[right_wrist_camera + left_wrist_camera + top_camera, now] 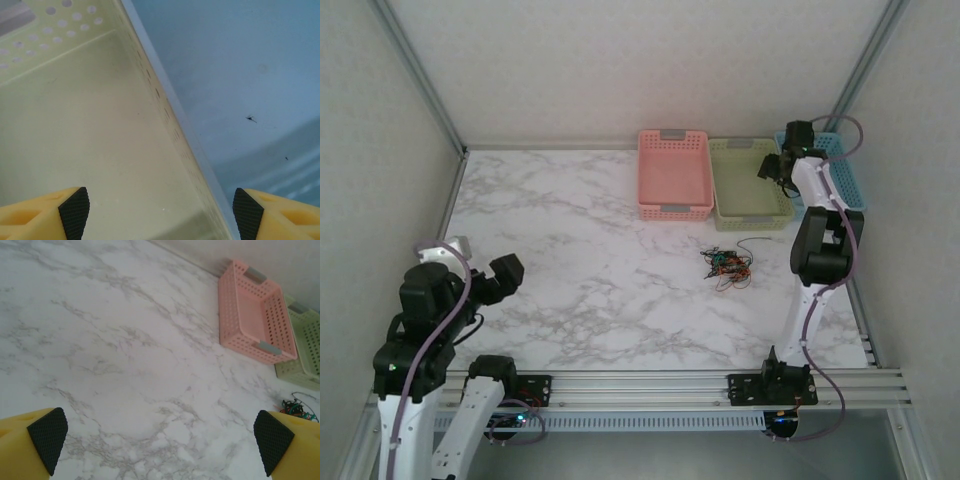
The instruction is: Untangle the cables
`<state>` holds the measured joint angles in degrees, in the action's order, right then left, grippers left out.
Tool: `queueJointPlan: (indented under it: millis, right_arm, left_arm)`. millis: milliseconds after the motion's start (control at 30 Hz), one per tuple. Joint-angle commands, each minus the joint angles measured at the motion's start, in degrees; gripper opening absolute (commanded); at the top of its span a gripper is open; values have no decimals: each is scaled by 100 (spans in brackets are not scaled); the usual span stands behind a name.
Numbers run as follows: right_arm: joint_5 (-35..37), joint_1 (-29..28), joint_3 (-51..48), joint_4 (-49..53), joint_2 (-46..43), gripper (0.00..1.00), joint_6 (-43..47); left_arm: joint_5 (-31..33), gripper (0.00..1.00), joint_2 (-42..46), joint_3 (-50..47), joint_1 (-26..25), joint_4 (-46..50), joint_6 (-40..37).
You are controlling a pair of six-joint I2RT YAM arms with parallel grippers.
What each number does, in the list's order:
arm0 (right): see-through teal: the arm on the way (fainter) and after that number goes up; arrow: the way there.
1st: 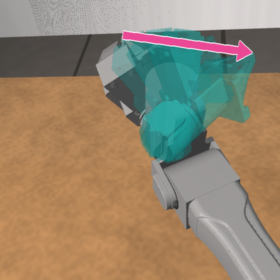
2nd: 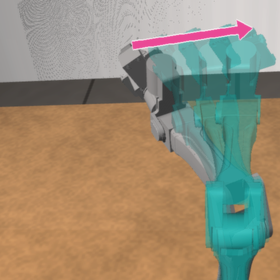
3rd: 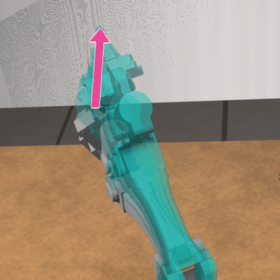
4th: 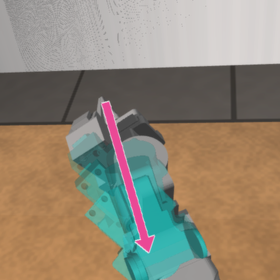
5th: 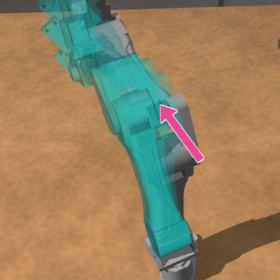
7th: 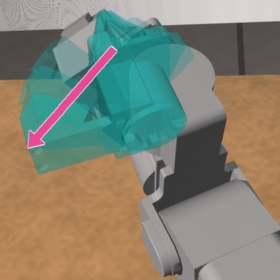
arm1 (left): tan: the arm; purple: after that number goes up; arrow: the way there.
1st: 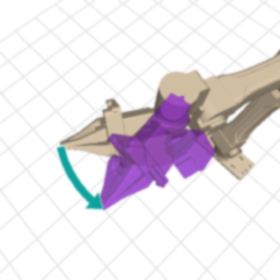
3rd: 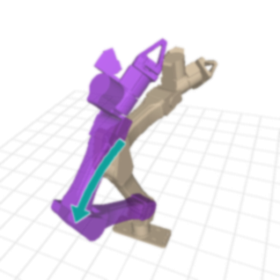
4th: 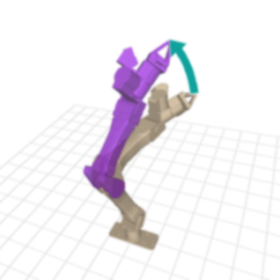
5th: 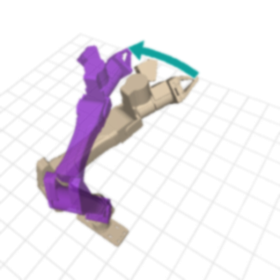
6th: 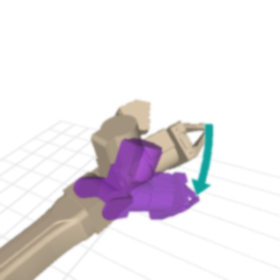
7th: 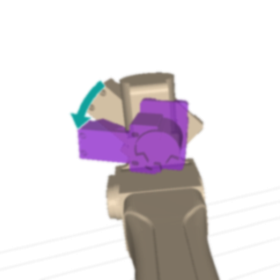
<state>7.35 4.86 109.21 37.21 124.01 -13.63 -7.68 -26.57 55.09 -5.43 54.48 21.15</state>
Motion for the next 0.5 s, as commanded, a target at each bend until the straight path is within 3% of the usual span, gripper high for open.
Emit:
queueJointPlan:
  millis: [0, 267, 367, 467]
  right_arm:
    - [45, 49, 586, 443, 363, 76, 242]
    - [379, 89, 1044, 624, 838, 74, 385]
    - [316, 162, 1048, 629, 930, 67, 401]
    - [188, 217, 1096, 636, 1015, 50, 443]
  left_arm:
    - [-190, 98, 154, -134, -28, -151, -63]
    - [-27, 95, 90, -233, -18, -183, 2]
    - [8, 95, 103, -239, 0, -193, 3]
    - [19, 95, 151, -244, 10, -192, 10]
